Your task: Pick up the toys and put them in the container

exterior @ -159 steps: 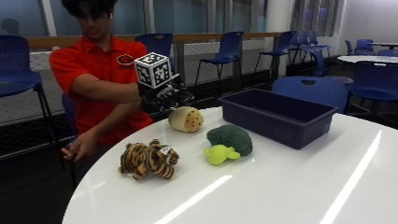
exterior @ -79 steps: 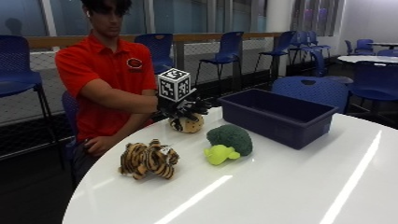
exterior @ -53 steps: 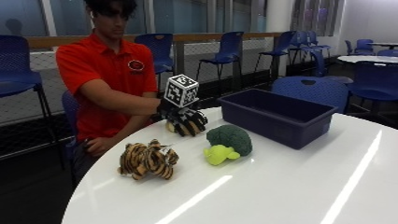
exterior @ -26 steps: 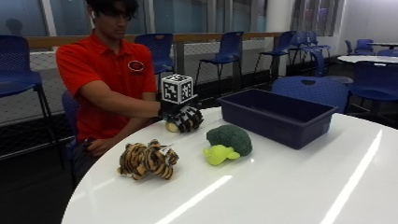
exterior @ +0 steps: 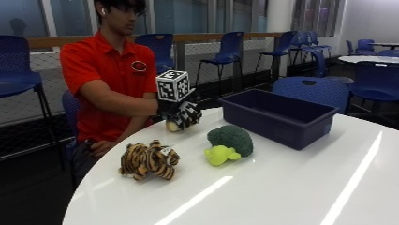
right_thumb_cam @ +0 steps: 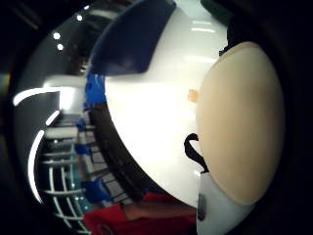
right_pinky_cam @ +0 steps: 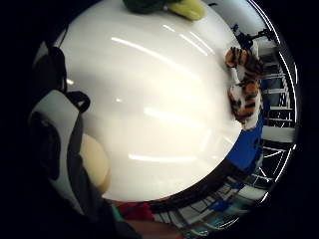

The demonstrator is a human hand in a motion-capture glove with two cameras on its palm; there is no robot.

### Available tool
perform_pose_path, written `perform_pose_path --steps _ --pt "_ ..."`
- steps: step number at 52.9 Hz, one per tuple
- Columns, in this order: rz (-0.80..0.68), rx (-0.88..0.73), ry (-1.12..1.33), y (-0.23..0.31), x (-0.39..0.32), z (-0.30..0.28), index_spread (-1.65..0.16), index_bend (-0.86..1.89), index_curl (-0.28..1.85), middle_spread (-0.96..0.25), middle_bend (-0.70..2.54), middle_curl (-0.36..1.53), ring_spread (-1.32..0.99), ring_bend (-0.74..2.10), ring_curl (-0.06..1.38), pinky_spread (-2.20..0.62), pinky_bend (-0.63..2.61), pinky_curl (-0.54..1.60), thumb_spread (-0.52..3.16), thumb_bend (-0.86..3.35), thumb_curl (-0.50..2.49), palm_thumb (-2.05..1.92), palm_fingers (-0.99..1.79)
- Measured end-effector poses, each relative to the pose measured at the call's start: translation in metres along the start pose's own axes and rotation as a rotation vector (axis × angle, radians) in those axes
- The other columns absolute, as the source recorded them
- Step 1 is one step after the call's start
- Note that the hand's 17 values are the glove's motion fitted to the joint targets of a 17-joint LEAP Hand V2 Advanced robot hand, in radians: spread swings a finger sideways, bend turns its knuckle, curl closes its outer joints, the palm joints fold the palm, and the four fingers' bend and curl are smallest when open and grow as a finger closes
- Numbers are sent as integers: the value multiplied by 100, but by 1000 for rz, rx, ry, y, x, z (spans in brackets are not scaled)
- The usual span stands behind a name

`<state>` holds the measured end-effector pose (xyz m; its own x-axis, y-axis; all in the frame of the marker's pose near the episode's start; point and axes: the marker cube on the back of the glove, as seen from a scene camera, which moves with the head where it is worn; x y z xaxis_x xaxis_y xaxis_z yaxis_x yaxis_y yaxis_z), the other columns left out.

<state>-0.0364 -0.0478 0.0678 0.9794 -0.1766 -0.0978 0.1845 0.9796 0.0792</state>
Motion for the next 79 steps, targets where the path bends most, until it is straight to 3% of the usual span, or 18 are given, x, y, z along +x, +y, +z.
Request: perform_pose_path --steps 13,22,44,62,79 --pt "122 4 14 -19 26 -54 -46 45 59 -44 79 58 -54 108 62 -41 114 50 54 14 88 73 92" --pt "131 36 83 -48 15 -109 -47 47 69 -45 81 65 -55 111 66 -40 118 51 48 14 95 74 83" --pt "89 48 220 -174 -61 -188 -50 48 93 -46 84 81 -56 117 73 -39 128 53 41 12 107 72 71" --pt "21 50 70 -241 -147 -181 -53 44 107 -47 82 91 -56 119 76 -39 132 53 40 10 114 72 68" --pt "-38 48 14 -271 -190 -142 -55 38 117 -49 80 98 -56 118 78 -38 134 52 41 6 119 71 66"
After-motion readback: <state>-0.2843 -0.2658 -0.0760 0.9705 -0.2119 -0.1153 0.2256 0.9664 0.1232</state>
